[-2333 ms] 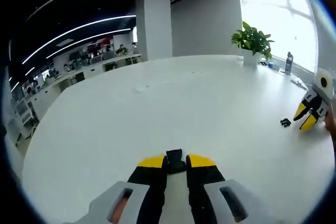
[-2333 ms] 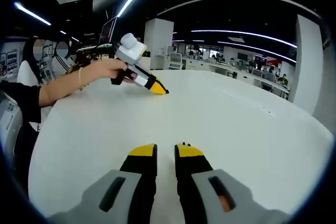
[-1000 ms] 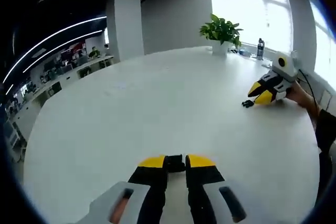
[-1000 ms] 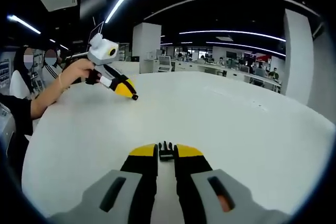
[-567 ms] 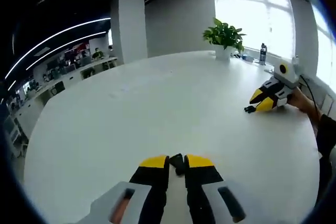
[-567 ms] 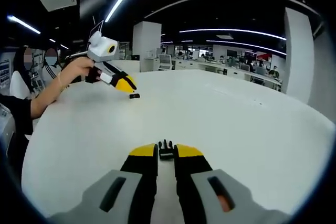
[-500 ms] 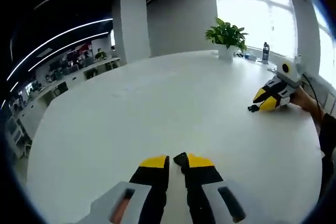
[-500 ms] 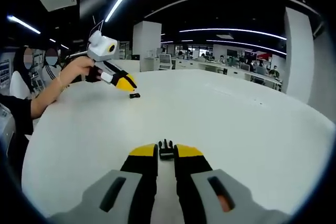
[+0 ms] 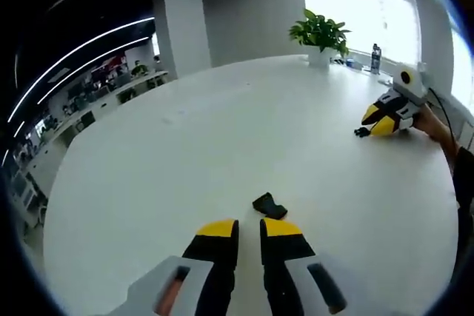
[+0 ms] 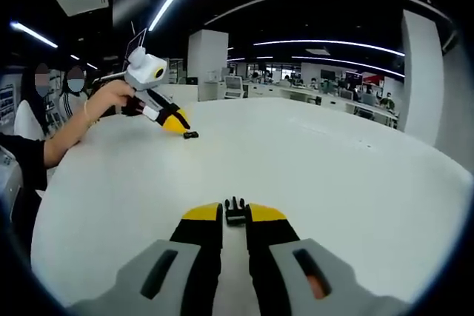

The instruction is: Snap the two parts of the plastic buckle together until the buckle closes and remains connected.

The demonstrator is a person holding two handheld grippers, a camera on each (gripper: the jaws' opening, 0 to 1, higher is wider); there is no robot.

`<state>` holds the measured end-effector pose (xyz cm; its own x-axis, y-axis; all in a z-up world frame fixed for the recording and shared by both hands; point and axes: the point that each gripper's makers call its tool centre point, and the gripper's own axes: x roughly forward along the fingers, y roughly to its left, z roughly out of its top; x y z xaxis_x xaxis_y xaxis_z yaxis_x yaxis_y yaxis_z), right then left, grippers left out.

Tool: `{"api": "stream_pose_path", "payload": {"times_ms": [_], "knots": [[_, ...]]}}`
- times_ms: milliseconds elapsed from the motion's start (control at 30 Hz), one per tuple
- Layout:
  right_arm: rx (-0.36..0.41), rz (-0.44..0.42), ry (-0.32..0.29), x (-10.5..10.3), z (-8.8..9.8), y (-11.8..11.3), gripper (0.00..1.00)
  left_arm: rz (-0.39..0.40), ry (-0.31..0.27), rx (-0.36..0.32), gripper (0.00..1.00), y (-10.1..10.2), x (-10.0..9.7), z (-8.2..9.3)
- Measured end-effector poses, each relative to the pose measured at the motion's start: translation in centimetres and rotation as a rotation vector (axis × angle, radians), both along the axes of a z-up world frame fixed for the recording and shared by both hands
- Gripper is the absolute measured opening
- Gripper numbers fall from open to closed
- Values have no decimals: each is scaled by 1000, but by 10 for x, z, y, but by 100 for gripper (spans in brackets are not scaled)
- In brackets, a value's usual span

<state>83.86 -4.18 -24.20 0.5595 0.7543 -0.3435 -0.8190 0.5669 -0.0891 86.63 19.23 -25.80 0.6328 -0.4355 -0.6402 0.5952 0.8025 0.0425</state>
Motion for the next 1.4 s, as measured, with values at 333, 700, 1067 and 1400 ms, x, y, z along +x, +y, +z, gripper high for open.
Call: {"api": "stream_pose_path", "payload": {"times_ms": [333,700,1067,1400], "knots": [[0,-1,-1,0,0,0,13,-33,0,-12,12,-10,-4,0],[0,3,11,-1,-2,1,13,-69,-9,-13,14,-19,-6,1],[2,6,14,-1,-2,1,13,-77,-7,-95,18,-27,-3,0],[3,6,14,-1,-2,1,13,-62,-1,-136,18,-30,0,-2]]}}
